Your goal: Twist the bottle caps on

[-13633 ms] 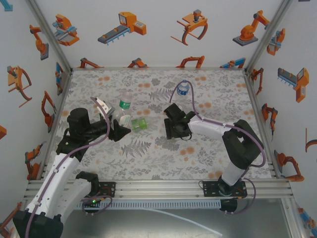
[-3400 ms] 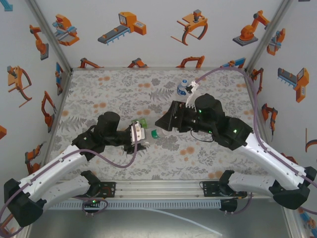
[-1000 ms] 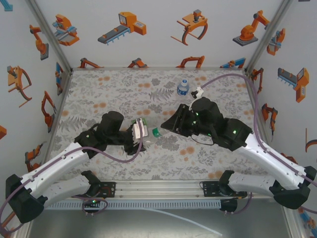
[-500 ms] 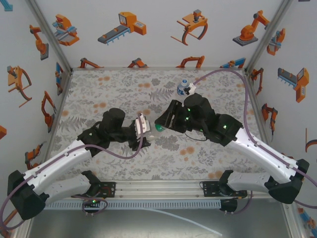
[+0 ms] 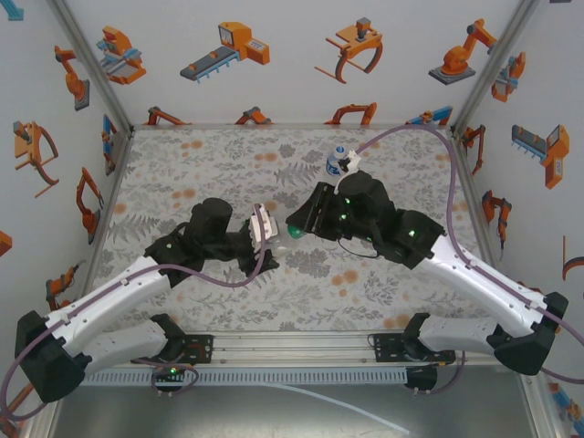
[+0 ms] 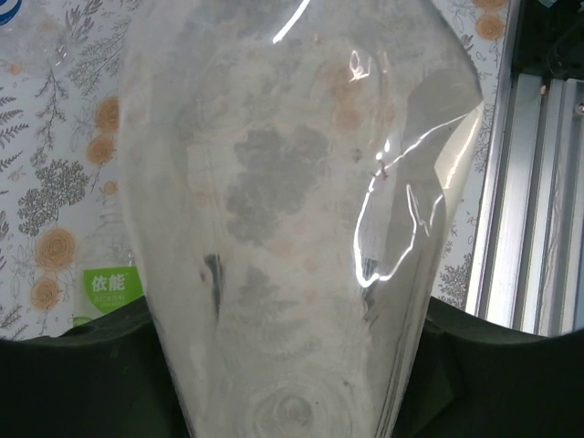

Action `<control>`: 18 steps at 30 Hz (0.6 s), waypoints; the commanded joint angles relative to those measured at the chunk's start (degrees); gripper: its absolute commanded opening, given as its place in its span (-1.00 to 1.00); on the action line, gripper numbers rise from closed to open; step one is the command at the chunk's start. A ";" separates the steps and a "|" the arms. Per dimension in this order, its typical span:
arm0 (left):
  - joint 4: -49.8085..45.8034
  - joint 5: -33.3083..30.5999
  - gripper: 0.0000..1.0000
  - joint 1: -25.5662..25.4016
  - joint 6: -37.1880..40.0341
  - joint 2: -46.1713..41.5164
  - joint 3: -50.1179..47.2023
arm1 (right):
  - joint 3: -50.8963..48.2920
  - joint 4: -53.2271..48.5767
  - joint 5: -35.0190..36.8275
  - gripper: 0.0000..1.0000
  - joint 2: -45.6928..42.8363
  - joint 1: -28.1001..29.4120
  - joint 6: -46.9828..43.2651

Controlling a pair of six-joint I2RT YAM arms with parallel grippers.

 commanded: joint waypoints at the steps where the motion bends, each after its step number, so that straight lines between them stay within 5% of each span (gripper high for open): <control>1: -0.09 -1.19 0.35 1.66 -2.88 -2.40 2.78 | 0.34 -1.07 2.46 -0.49 1.11 -1.06 -4.85; 7: -2.71 1.22 0.74 6.89 -2.77 -5.41 2.87 | 4.45 -3.95 2.56 -0.51 5.42 -5.20 -12.55; 14: -4.99 2.19 0.84 13.21 -2.64 -7.30 2.58 | 12.47 -6.80 2.50 -0.52 14.50 -12.85 -23.72; 18: -6.77 -2.54 0.88 16.84 -7.36 -5.90 3.88 | 18.53 -7.04 4.10 -0.51 21.63 -16.69 -29.98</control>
